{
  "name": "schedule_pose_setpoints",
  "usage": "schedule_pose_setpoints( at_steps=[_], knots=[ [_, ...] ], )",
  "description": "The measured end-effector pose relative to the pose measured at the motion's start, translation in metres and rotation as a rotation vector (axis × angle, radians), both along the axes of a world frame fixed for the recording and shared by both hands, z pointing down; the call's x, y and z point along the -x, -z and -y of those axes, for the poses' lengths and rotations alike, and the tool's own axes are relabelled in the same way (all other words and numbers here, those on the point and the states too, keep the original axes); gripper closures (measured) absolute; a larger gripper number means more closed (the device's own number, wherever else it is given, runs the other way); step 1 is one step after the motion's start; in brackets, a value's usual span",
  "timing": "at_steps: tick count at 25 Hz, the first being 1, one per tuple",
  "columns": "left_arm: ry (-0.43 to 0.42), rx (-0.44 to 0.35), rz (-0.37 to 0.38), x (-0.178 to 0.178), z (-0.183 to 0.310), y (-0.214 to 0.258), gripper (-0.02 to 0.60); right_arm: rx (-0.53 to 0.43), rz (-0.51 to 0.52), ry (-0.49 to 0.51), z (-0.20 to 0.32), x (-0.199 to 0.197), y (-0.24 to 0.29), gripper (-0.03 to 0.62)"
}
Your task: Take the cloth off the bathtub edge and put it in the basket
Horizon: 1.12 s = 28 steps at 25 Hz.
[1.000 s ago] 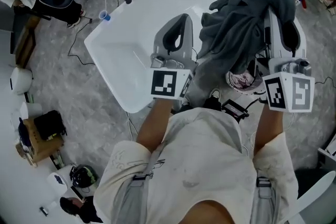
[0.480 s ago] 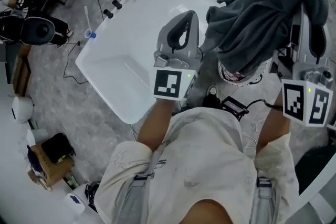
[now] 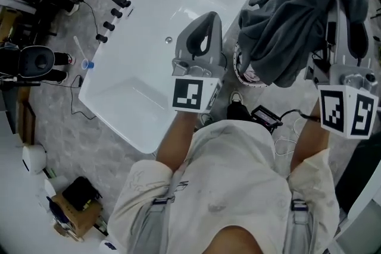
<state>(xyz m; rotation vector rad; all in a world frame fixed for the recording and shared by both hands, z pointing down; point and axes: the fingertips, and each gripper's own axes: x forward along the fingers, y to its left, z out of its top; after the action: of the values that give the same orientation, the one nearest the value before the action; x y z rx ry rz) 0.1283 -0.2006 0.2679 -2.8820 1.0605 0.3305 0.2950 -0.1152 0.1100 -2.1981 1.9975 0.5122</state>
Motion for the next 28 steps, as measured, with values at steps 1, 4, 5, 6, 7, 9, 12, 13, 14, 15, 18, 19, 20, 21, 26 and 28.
schedule_pose_setpoints(
  at_steps=[1, 4, 5, 6, 7, 9, 12, 13, 14, 15, 18, 19, 20, 21, 26, 28],
  knots=[
    [-0.017, 0.003, 0.001, -0.006, -0.001, -0.001, 0.584, 0.01, 0.001, -0.015, -0.003, -0.005, -0.004, 0.513],
    [-0.063, 0.012, 0.009, -0.027, -0.005, -0.002, 0.584, 0.047, 0.003, -0.053, -0.01, -0.022, -0.012, 0.513],
    [-0.076, 0.016, 0.009, -0.036, -0.006, -0.002, 0.584, 0.058, 0.005, -0.064, -0.012, -0.028, -0.013, 0.512],
    [-0.091, 0.02, 0.009, -0.044, -0.008, -0.003, 0.584, 0.066, 0.008, -0.075, -0.015, -0.035, -0.015, 0.512],
    [-0.108, 0.023, 0.011, -0.052, -0.01, -0.004, 0.584, 0.073, 0.014, -0.086, -0.018, -0.04, -0.017, 0.513],
    [-0.137, 0.025, 0.015, -0.067, -0.013, -0.005, 0.584, 0.082, 0.026, -0.106, -0.024, -0.051, -0.021, 0.512],
    [-0.169, 0.022, 0.02, -0.091, -0.015, -0.007, 0.584, 0.091, 0.036, -0.125, -0.026, -0.068, -0.027, 0.513],
    [-0.179, 0.025, 0.021, -0.098, -0.018, -0.008, 0.584, 0.097, 0.039, -0.132, -0.029, -0.073, -0.03, 0.511],
    [-0.189, 0.028, 0.022, -0.103, -0.021, -0.009, 0.584, 0.103, 0.042, -0.139, -0.032, -0.077, -0.033, 0.511],
    [-0.198, 0.029, 0.022, -0.108, -0.025, -0.009, 0.584, 0.107, 0.045, -0.145, -0.036, -0.08, -0.034, 0.511],
    [-0.215, 0.027, 0.022, -0.12, -0.031, -0.009, 0.584, 0.11, 0.049, -0.157, -0.043, -0.089, -0.037, 0.511],
    [-0.219, 0.026, 0.021, -0.124, -0.032, -0.009, 0.584, 0.111, 0.05, -0.159, -0.044, -0.092, -0.038, 0.511],
    [-0.221, 0.026, 0.022, -0.128, -0.032, -0.009, 0.584, 0.114, 0.051, -0.16, -0.045, -0.095, -0.04, 0.511],
    [-0.224, 0.025, 0.023, -0.132, -0.033, -0.009, 0.584, 0.116, 0.052, -0.16, -0.045, -0.098, -0.041, 0.511],
    [-0.22, 0.021, 0.027, -0.138, -0.033, -0.011, 0.584, 0.124, 0.056, -0.16, -0.043, -0.106, -0.049, 0.511],
    [-0.215, 0.023, 0.028, -0.138, -0.03, -0.012, 0.584, 0.135, 0.061, -0.158, -0.039, -0.107, -0.055, 0.511]
  ],
)
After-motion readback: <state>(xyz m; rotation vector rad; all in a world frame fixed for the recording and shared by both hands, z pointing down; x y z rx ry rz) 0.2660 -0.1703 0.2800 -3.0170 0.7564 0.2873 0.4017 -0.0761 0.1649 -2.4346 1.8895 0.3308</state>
